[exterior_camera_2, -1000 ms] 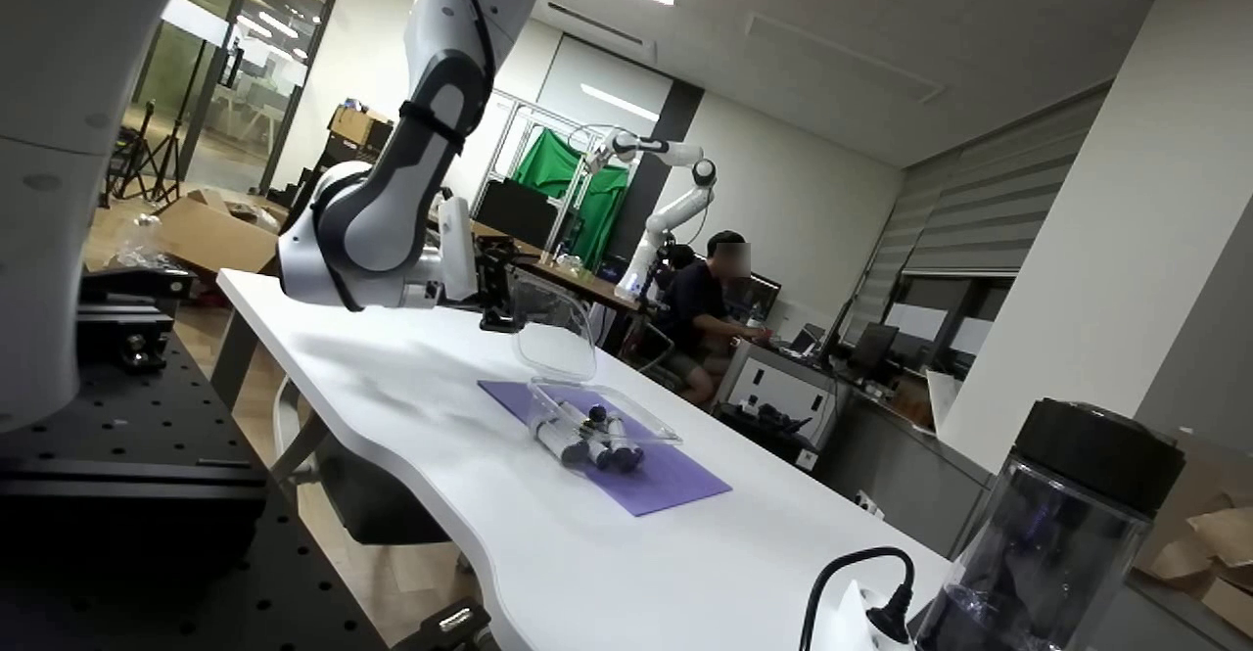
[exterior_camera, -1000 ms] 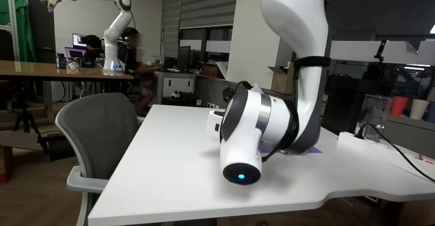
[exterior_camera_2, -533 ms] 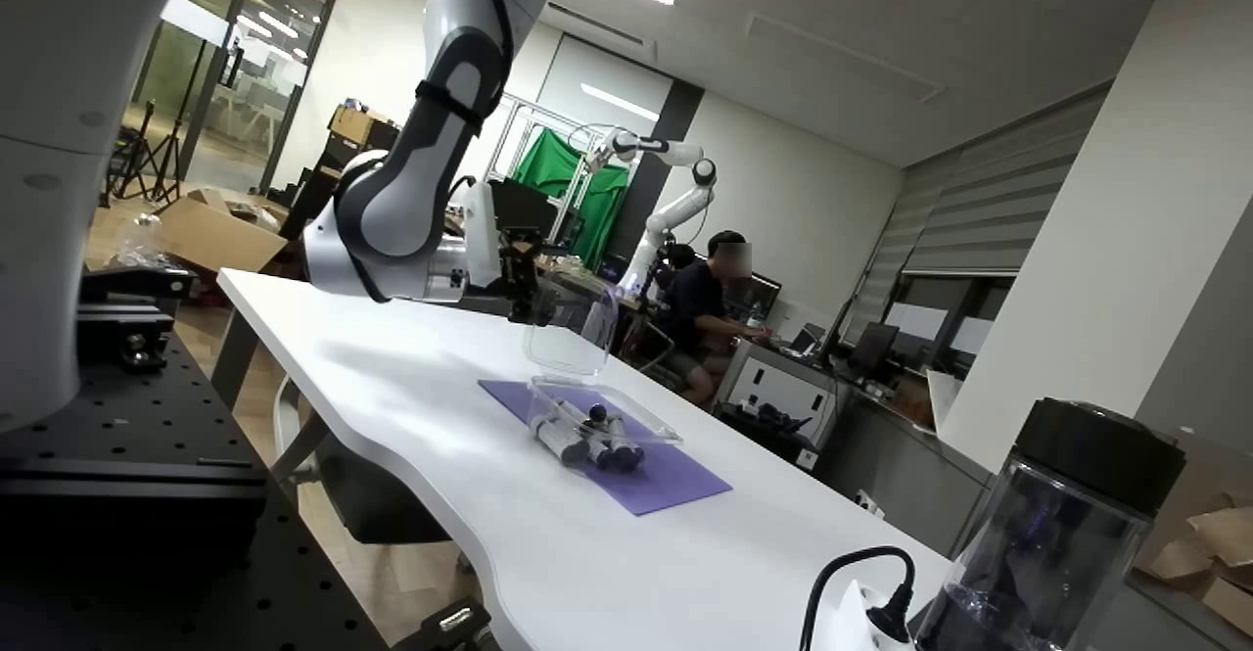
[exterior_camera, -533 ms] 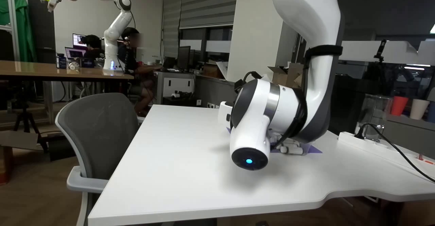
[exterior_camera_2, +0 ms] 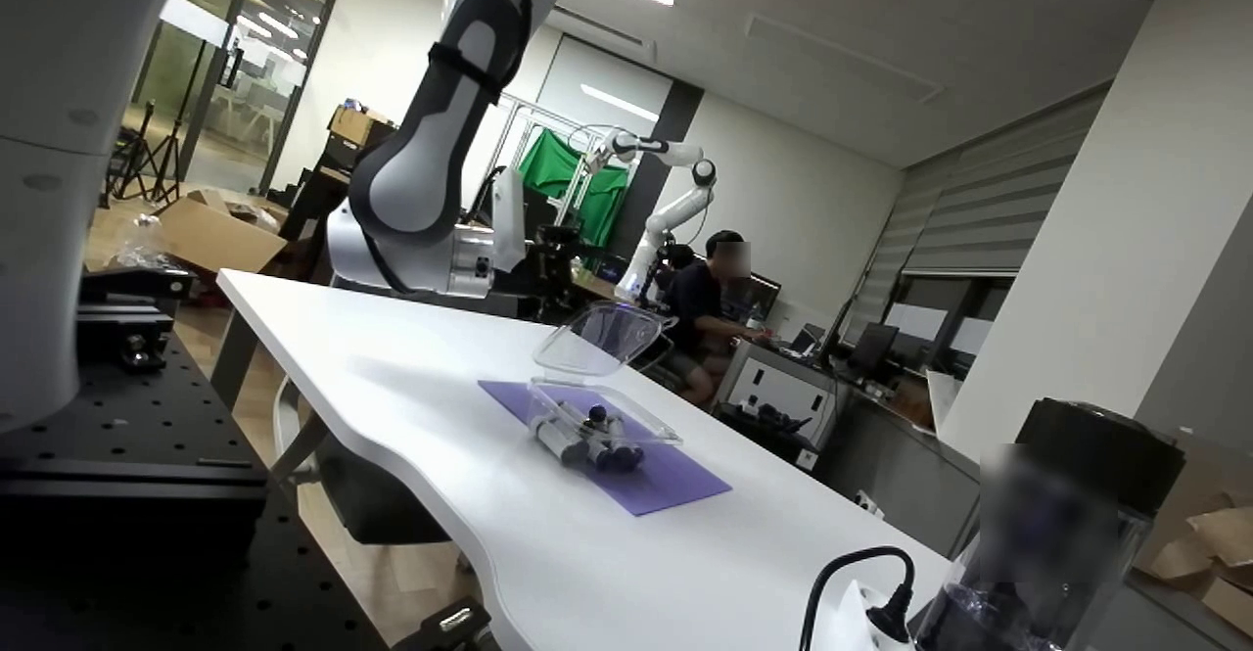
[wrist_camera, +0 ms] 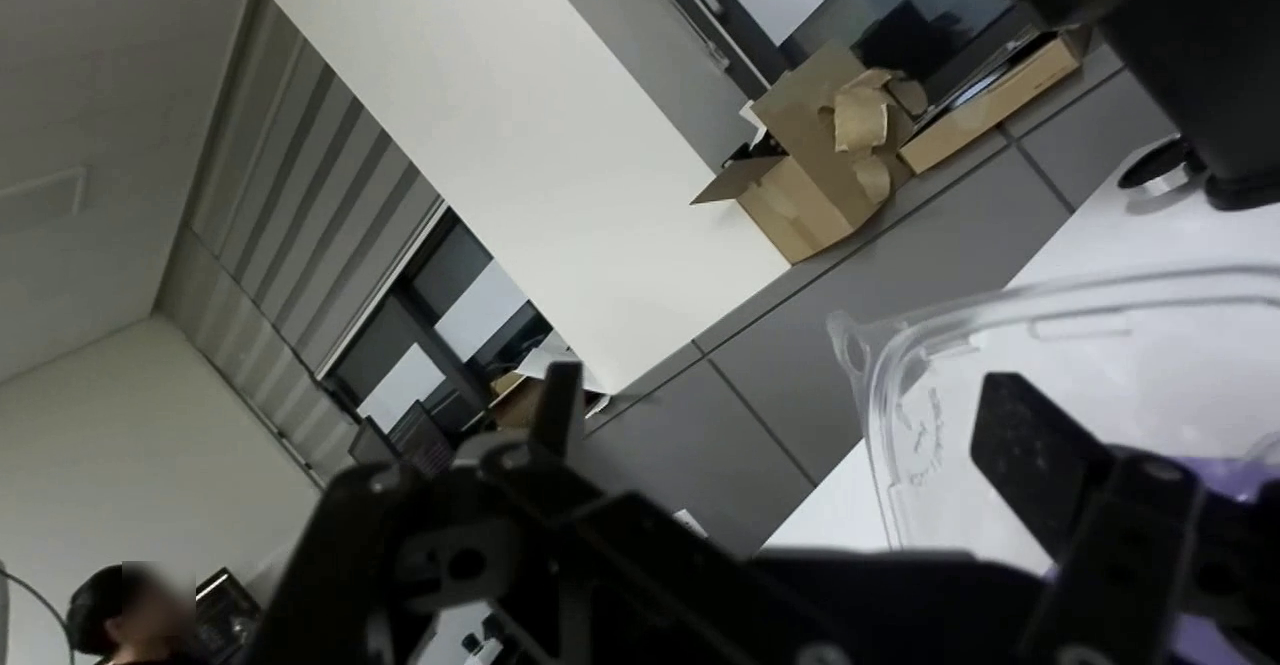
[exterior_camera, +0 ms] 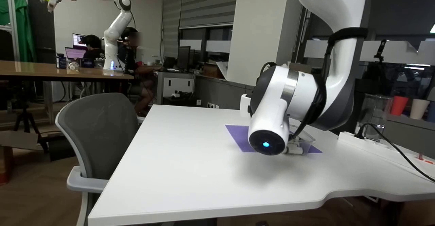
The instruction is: Close the lid to the box on the table
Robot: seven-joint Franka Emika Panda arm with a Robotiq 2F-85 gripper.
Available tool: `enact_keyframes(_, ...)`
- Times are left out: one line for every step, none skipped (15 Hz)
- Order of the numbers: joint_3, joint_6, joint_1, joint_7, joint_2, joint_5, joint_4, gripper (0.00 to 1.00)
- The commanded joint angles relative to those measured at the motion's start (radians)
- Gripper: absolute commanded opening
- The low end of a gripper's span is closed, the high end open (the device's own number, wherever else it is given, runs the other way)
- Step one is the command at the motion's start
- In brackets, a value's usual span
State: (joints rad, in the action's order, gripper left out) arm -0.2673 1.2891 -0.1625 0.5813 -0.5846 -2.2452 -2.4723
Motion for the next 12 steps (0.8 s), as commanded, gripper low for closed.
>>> enact_keyframes(0.014, 0.062, 0.041, -0.021, 0.086, 0.031, -0.067, 1.00)
enact_keyframes(0.020, 0.075, 0.052, -0.023, 0.098, 0.036, -0.077, 1.00)
enact_keyframes(0.025, 0.088, 0.060, -0.028, 0.108, 0.044, -0.082, 1.00)
enact_keyframes(0.030, 0.101, 0.070, -0.028, 0.118, 0.048, -0.090, 1.00)
enact_keyframes(0.035, 0.113, 0.077, -0.029, 0.126, 0.052, -0.095, 1.00)
enact_keyframes(0.041, 0.125, 0.086, -0.023, 0.132, 0.057, -0.102, 1.00)
enact_keyframes(0.045, 0.136, 0.094, -0.020, 0.137, 0.061, -0.107, 1.00)
enact_keyframes(0.052, 0.150, 0.103, -0.013, 0.140, 0.061, -0.113, 1.00)
enact_keyframes(0.060, 0.164, 0.112, -0.010, 0.144, 0.062, -0.117, 1.00)
enact_keyframes(0.065, 0.183, 0.122, -0.011, 0.151, 0.061, -0.122, 1.00)
enact_keyframes(0.070, 0.211, 0.132, -0.014, 0.161, 0.057, -0.125, 1.00)
enact_keyframes(0.074, 0.272, 0.148, -0.038, 0.184, 0.047, -0.129, 1.00)
